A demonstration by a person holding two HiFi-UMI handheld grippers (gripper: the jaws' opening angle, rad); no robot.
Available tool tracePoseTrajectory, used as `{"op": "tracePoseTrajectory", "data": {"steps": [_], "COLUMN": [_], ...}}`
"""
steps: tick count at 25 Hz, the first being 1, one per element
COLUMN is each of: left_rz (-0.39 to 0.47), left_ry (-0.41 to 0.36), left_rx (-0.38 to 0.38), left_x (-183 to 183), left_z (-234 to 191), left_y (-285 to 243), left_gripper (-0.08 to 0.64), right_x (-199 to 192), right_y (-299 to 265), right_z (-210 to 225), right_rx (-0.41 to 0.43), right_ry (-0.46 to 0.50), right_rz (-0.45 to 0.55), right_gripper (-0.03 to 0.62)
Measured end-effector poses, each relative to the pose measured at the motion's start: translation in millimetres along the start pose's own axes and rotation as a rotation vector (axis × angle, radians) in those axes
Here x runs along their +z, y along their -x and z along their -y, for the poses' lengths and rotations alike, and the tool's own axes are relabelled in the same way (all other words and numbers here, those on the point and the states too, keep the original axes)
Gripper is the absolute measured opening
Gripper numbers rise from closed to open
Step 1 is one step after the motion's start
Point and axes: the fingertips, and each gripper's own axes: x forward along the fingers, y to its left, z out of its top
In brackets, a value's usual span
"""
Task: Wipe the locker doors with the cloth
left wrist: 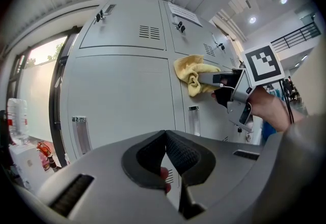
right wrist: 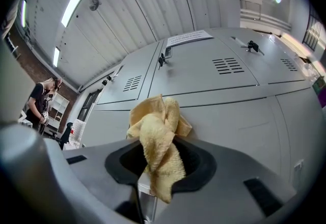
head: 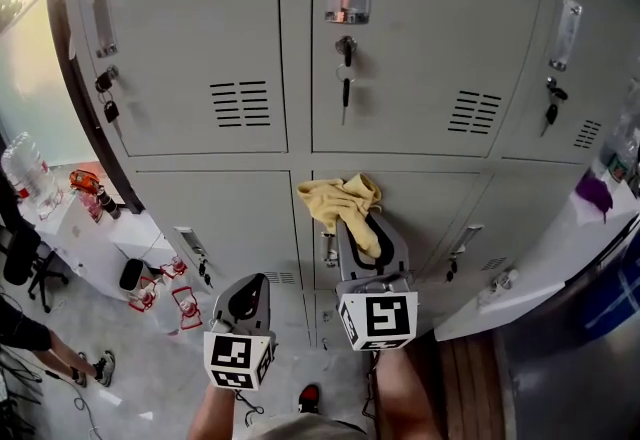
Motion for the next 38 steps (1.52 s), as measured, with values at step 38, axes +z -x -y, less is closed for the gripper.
{"op": "tracePoseTrajectory", "data": {"steps": [38], "left_rz": [0.007], "left_ry": [0.011], "left_rx": [-0.171], "left_x": [0], "left_z": [56], "left_y": [-38], "left_gripper": [0.023], "right_x": [2], "right_y": [56], "right_z": [145], "right_rx": [-0.301], "right_ry": [0.064], "right_rz": [-0.067], "right_gripper": [0.126]}}
